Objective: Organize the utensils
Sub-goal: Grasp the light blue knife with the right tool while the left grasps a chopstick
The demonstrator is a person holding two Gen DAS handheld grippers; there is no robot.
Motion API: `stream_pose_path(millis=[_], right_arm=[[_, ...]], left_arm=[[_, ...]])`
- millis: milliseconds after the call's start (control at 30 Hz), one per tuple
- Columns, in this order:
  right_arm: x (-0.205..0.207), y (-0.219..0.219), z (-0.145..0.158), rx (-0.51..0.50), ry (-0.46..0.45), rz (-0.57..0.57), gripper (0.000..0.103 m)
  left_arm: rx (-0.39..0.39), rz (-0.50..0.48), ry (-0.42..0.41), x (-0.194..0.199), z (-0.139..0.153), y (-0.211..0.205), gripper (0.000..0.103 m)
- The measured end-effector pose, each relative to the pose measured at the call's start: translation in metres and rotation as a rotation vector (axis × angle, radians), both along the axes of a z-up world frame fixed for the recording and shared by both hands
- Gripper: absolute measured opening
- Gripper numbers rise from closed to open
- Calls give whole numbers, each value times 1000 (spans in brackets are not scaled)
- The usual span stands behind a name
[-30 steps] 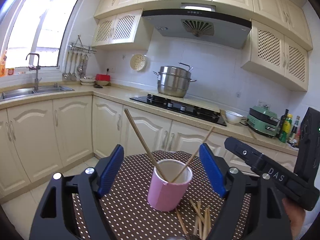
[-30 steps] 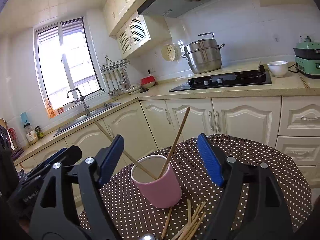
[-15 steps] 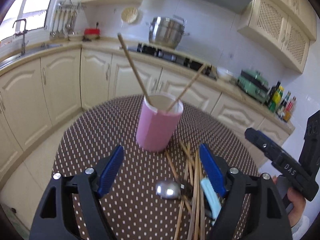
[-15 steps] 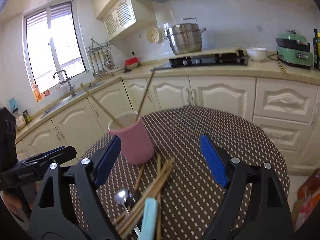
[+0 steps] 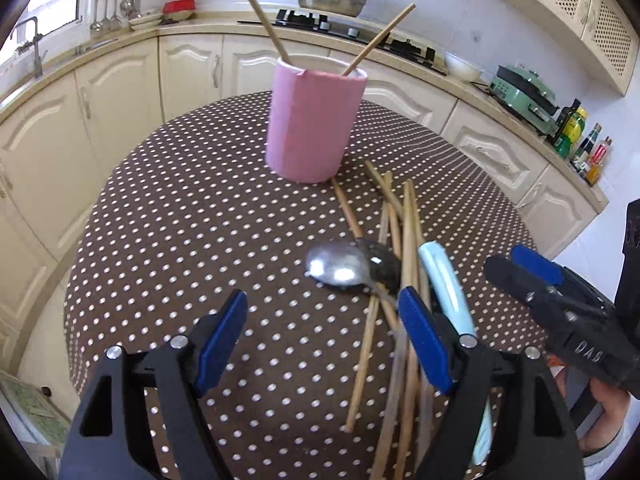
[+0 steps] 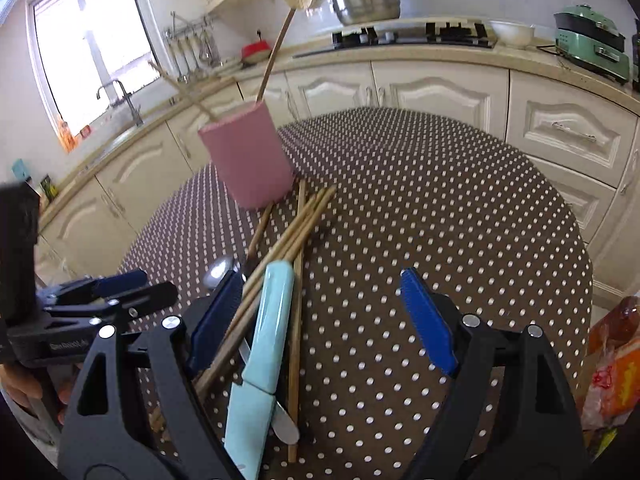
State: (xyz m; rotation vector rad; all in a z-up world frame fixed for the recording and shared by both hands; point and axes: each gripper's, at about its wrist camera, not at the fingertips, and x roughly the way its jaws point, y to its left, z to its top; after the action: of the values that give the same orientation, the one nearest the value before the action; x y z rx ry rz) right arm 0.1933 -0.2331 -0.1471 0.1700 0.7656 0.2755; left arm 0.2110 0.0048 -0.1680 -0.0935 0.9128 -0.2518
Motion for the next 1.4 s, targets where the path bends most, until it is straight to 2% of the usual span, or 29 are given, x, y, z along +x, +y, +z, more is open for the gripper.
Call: stream_pose_path(millis=[200, 267, 300, 333, 367, 700, 767, 933, 1100, 1167, 1267, 1400], right_arm=[[4, 20, -15, -47, 61, 57, 77], [8, 23, -20, -58, 93, 76, 51], [9, 24, -23, -48, 111, 93, 46], [9, 24, -25, -44, 122, 101, 35], [10, 23, -26, -52, 124, 100, 29], [5, -13, -26, 13, 100, 75, 22], [5, -19, -24, 23, 97, 68, 22], [8, -33, -22, 69, 98, 55, 21], [11, -45, -23, 101, 101, 52, 21], [12, -53, -22, 115, 107, 55, 21], [14, -58, -21, 121, 108, 56, 21], [16, -58, -20, 122, 114, 59, 21]], left_arm=[[3, -5, 13, -4, -2, 2, 76], [5, -16, 15, -5, -3, 1, 76], [7, -21, 19, -4, -3, 0, 76], [7, -26, 24, -4, -4, -2, 76], [6, -32, 28, -3, -5, -4, 76], [36, -123, 46, 12, -5, -37, 76], [37, -156, 49, 18, -4, -45, 65], [84, -213, 67, 34, -4, -69, 48], [108, -231, 73, 48, -4, -81, 28], [110, -239, 87, 53, -4, -84, 24], [163, -244, 71, 59, -4, -93, 23], [192, -251, 71, 65, -3, -101, 23]])
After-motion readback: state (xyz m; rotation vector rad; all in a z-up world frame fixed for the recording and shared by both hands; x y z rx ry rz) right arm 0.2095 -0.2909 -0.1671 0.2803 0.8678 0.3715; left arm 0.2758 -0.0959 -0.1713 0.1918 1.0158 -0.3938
